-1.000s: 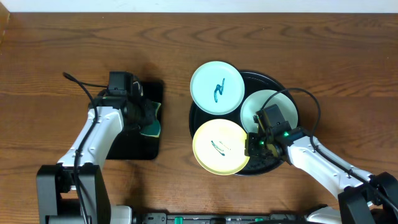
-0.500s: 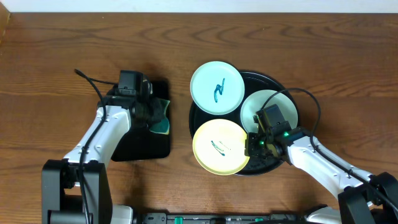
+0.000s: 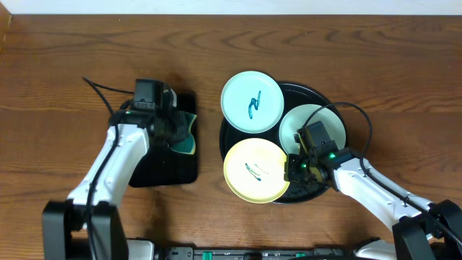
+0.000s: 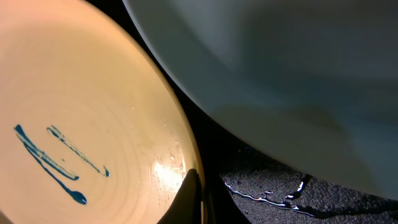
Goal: Clean dirty plates on tray and stack at the side
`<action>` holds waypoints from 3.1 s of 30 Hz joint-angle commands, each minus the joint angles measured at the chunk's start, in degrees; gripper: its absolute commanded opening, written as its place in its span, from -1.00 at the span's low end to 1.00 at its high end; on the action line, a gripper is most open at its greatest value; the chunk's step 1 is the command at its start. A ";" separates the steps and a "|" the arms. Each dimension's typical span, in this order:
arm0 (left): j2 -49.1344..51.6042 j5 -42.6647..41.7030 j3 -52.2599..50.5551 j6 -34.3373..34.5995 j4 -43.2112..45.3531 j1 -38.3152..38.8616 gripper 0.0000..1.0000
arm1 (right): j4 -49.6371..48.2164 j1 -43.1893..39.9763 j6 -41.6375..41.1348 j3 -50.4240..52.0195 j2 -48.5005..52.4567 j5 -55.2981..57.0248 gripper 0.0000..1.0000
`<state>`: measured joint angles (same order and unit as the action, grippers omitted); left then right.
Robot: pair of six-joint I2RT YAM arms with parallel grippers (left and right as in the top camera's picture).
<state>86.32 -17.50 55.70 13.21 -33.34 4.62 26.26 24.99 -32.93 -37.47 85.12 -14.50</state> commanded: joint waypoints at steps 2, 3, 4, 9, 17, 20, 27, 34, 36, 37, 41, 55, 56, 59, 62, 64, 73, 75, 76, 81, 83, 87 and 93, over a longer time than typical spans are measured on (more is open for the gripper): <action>-4.66 -4.74 2.40 -2.21 -0.42 0.59 -0.86 | 0.07 0.61 -0.50 0.42 0.39 1.62 -0.97; -4.92 -6.10 2.40 -2.01 -0.42 0.85 -0.86 | 0.07 0.61 -0.50 0.42 0.39 1.62 -0.98; -5.11 -7.67 2.40 -0.90 -0.44 1.46 -0.85 | 0.04 0.59 -0.50 0.42 0.39 1.62 -0.98; -4.50 -9.07 2.21 8.02 -0.87 7.30 -0.85 | 0.04 0.59 -0.50 0.42 0.39 1.64 -0.97; -0.37 -9.07 1.75 17.70 -0.55 20.00 -0.85 | 0.07 0.59 -0.50 0.42 0.39 1.62 -0.98; 2.14 -9.07 1.75 20.61 1.42 25.40 -0.85 | 0.07 0.57 -0.50 0.42 0.39 1.62 -0.97; 6.21 -7.08 1.75 24.37 4.33 31.87 -0.85 | 0.09 0.57 -0.50 0.42 0.39 1.62 -0.97; 10.73 -5.81 1.75 28.72 6.08 34.51 -0.85 | 0.15 0.57 -0.50 0.42 0.39 1.62 -0.98; 11.58 -5.11 1.75 28.70 7.21 34.69 -0.85 | 0.26 0.57 -0.50 0.42 0.39 1.62 -0.98; 11.82 -3.72 1.75 28.70 7.48 34.69 -0.85 | 0.37 0.57 -0.50 0.42 0.39 1.60 -0.98; 11.72 7.78 1.77 28.70 7.54 34.56 -0.85 | 1.88 0.57 -0.74 0.42 0.39 1.38 -0.97; 11.02 2.75 3.04 29.11 6.91 33.94 -0.85 | 2.01 0.59 -0.74 0.42 0.39 1.38 -0.98; 11.08 0.57 3.04 29.11 6.86 34.77 -0.85 | 2.01 0.61 -0.74 0.42 0.39 1.36 -0.98; 11.10 -1.55 3.04 29.11 6.86 37.70 -0.85 | 2.03 0.61 -0.74 0.42 0.39 1.36 -0.98; 11.23 -1.31 3.02 29.14 6.88 40.63 -0.85 | 2.03 0.61 -0.72 0.42 0.39 1.33 -0.98; 11.65 -1.33 3.02 29.16 6.64 42.45 -0.85 | 2.05 0.61 -0.72 0.42 0.39 1.36 -0.98; 11.78 12.33 2.97 28.37 5.01 41.94 -0.85 | 2.12 0.59 -0.72 0.42 0.39 1.29 -0.98; 11.78 21.55 2.97 27.71 4.96 40.15 -0.85 | 2.34 0.59 -0.72 0.42 0.39 0.94 -0.98; 11.78 23.45 2.99 27.71 5.01 39.30 -0.85 | 2.47 0.59 -0.70 0.42 0.39 0.94 -0.98; 11.69 23.82 3.04 27.61 4.85 34.10 -0.85 | 2.67 0.61 -0.70 0.42 0.39 0.96 -0.97; 11.32 21.88 3.15 27.63 4.04 32.59 -0.85 | 2.69 0.59 -0.70 0.42 0.39 0.96 -0.97; 10.05 9.99 3.19 27.58 4.09 31.67 -0.85 | 2.67 0.57 -0.70 0.42 0.39 0.96 -0.98; 9.84 -5.11 3.19 27.61 4.02 34.88 -0.85 | 2.45 0.59 -0.70 0.42 0.39 0.94 -0.98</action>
<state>96.64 -14.28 58.54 41.56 -28.75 37.74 27.59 25.52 -34.09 -37.56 85.08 -15.57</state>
